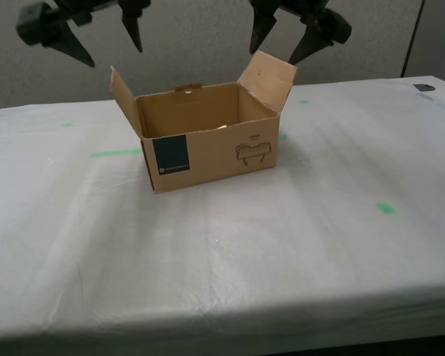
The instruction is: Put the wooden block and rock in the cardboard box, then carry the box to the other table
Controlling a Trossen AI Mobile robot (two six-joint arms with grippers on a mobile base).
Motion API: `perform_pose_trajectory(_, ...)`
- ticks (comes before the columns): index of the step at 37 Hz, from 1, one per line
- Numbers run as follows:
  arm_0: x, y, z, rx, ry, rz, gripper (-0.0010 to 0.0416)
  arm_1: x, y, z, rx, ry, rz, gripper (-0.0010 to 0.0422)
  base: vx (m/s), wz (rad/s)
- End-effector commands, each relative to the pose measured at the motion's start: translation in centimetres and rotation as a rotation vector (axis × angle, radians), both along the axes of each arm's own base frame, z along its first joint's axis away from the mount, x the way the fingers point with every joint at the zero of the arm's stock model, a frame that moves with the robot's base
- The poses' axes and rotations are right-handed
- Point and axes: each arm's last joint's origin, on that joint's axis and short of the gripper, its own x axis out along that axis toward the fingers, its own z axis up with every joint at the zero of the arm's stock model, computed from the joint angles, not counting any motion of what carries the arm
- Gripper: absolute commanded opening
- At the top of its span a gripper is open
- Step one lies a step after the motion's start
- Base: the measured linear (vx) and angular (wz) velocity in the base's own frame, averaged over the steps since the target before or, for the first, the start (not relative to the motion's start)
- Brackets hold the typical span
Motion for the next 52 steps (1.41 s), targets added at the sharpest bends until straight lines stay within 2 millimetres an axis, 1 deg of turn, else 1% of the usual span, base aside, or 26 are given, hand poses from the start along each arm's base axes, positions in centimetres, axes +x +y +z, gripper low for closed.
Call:
perform_pose_trajectory(1,-0.4,-0.3,1.3,-0.037,-0.047,-0.018,0.0387,-1.1,0.5,1.3,0.020,-0.016,0.012,0.0391,0.000,0.000)
perform_pose_trajectory(7,-1.2,-0.8,2.9,-0.047,-0.081,-0.031,0.0387,-3.2,1.1,3.5,0.004,-0.060,0.011,0.0391,0.000,0.000)
perform_pose_trajectory(12,-1.9,-1.1,4.3,-0.038,-0.102,-0.032,0.0387,-5.4,1.9,5.2,-0.017,-0.120,0.013,0.0391,0.000,0.000)
perform_pose_trajectory(16,-2.5,-1.3,5.3,-0.028,-0.125,-0.033,0.0387,-7.2,2.5,6.0,-0.026,-0.155,0.016,0.0391,0.000,0.000)
perform_pose_trajectory(21,-3.1,-1.5,6.5,-0.016,-0.152,-0.031,0.0387,-9.1,3.1,6.5,-0.036,-0.187,0.017,0.0391,0.000,0.000)
perform_pose_trajectory(26,-3.9,-1.8,7.8,-0.003,-0.181,-0.031,0.0387,-10.7,3.7,6.8,-0.044,-0.213,0.018,0.0391,0.000,0.000)
perform_pose_trajectory(33,-5.1,-2.3,9.1,-0.003,-0.213,-0.012,0.0387,-12.3,4.3,6.3,-0.042,-0.229,0.022,0.0391,0.000,0.000)
perform_pose_trajectory(38,-6.6,-2.9,9.2,-0.002,-0.214,-0.010,0.0387,-13.5,4.6,5.9,-0.046,-0.238,0.021,0.0391,0.000,0.000)
perform_pose_trajectory(47,-10.2,-4.3,7.6,0.009,-0.207,-0.028,0.0387,-15.3,5.2,5.8,-0.045,-0.278,0.006,0.0391,0.000,0.000)
perform_pose_trajectory(52,-12.2,-5.2,7.1,0.021,-0.228,-0.033,0.0387,-15.7,5.4,5.0,-0.003,-0.279,-0.011,0.0391,0.000,0.000)
